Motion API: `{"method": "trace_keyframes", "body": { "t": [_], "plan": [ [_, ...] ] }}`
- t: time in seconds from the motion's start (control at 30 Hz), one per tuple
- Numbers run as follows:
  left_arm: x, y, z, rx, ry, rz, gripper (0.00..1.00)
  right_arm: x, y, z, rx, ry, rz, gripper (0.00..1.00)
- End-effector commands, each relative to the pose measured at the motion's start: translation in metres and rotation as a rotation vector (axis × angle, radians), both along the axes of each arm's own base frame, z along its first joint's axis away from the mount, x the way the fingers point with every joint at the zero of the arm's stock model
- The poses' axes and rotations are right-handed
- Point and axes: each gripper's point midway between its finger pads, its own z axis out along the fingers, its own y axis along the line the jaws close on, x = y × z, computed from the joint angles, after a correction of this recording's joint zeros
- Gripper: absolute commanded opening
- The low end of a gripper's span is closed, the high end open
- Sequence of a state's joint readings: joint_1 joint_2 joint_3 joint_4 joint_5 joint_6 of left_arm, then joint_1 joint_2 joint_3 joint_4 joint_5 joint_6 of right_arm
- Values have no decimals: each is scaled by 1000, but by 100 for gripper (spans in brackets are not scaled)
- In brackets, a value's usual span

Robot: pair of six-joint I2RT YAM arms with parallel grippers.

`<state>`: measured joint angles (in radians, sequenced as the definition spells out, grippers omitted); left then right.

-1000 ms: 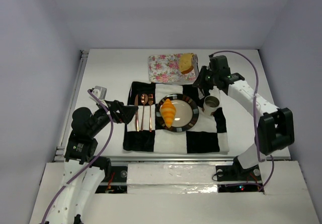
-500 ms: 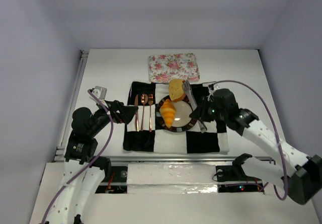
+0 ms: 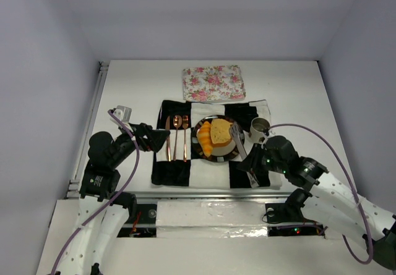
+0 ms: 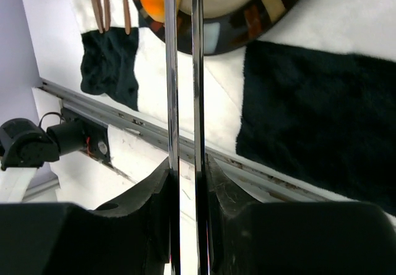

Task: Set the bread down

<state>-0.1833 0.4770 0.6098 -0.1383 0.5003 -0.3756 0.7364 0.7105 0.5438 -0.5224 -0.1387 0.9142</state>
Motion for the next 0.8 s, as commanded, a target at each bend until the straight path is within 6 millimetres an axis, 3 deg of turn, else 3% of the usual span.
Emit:
{"method": "trace_keyframes", "body": {
  "t": [0.0, 0.13, 0.33, 0.53, 0.6, 0.67, 0.7, 0.73, 0.77],
  "plan": [
    [2, -4, 6, -7, -40, -21, 95, -4, -3, -6, 11, 22, -33, 22],
    [2, -4, 7, -9, -40, -24, 95, -8, -7, -17, -15, 43, -32, 40],
    [2, -4, 7, -7, -41, -21, 95, 3, -4, -1, -7, -4, -47, 48],
    [2, -4, 8, -7, -45, -22, 95, 19, -10, 53, 17, -134, -96, 47],
    [1, -4, 8, -9, -47, -25, 95, 32, -12, 76, 10, -206, -128, 45],
    [1, -4, 9, -9, -50, -25, 95, 53, -15, 77, -66, -239, -175, 43],
    [1, -4, 9, -8, -51, -25, 95, 64, -13, 93, -85, -290, -178, 43],
    [1, -4, 9, -8, -51, -25, 95, 77, -16, 96, -133, -318, -210, 43],
    [0, -4, 9, -9, -50, -24, 95, 91, -10, 85, -201, -305, -205, 42]
  ]
}}
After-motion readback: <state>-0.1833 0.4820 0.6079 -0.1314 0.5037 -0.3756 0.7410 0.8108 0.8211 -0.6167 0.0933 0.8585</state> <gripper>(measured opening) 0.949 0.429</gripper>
